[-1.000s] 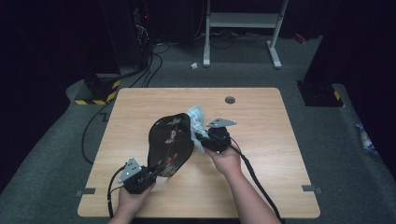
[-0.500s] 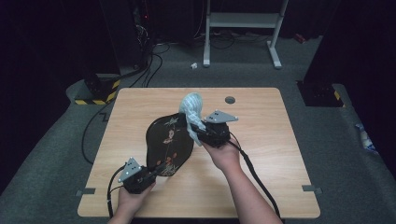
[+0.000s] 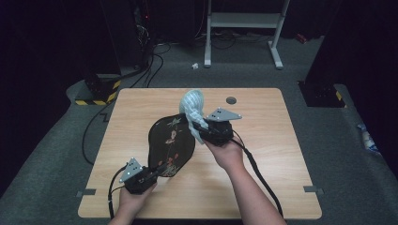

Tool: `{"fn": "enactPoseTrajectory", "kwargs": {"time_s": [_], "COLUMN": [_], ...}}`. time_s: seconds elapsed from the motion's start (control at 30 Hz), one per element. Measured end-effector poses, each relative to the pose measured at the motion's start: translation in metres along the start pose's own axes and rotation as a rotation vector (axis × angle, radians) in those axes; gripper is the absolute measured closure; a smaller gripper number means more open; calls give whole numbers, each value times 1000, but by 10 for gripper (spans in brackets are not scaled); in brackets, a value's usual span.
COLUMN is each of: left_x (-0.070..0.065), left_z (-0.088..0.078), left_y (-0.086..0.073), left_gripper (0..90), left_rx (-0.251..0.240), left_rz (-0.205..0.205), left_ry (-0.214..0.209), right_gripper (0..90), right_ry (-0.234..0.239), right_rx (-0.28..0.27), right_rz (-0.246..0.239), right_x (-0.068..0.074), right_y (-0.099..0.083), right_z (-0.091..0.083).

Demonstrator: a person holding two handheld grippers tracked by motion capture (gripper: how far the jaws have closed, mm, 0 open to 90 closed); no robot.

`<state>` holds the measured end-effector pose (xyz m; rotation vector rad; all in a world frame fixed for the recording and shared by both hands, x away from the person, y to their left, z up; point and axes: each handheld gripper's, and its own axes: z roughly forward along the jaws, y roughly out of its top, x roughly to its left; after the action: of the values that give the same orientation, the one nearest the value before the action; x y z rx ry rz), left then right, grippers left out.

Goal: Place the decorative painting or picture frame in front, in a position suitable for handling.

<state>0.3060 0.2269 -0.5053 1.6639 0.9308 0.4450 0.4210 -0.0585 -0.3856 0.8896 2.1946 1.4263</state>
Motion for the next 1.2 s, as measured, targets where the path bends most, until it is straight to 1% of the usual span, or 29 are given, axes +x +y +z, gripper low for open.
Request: {"fn": "enactPoseTrajectory", "kwargs": {"time_s": [0.13, 0.17, 0.37, 0.57, 0.67, 0.73, 0.77, 0.83, 0.93, 1.03, 1.1, 1.17, 1.2], "left_x": [0, 0, 0, -1, -1, -1, 0, -1, -1, 0, 0, 1, 1], "left_z": [0, 0, 1, 1, 2, 2, 2, 2, 2, 2, 2, 2, 2], "left_y": [0, 0, 0, 1, 1, 1, 1, 1, 1, 2, 2, 2, 2], "left_gripper": [799, 799, 798, 795, 794, 793, 793, 793, 793, 793, 793, 793, 794], "left_rx": [0, 0, -1, 2, 0, -1, -1, 0, 2, 6, 6, 6, 7], "left_rz": [0, 2, 1, 5, 10, 12, 13, 11, 10, 10, 8, 7, 6], "left_ry": [0, 1, -1, -2, -3, -4, -3, -3, -3, -4, -6, -8, -10], "right_gripper": [703, 703, 703, 703, 703, 703, 703, 703, 703, 703, 702, 702, 701], "right_ry": [-3, -5, -2, 6, 21, 32, 39, 50, 52, 42, 33, 23, 22], "right_rx": [48, 69, 136, 207, 246, 269, 286, 296, 294, 288, 258, 223, 205], "right_rz": [19, 26, 40, 73, 104, 107, 117, 121, 115, 111, 109, 113, 107], "right_x": [-5, -6, -8, -10, -9, -6, -5, -2, 1, -1, -4, -7, -8], "right_y": [-17, -23, -51, -76, -90, -100, -105, -112, -114, -109, -102, -91, -85], "right_z": [9, 12, 24, 33, 36, 39, 41, 43, 43, 40, 36, 31, 28]}}
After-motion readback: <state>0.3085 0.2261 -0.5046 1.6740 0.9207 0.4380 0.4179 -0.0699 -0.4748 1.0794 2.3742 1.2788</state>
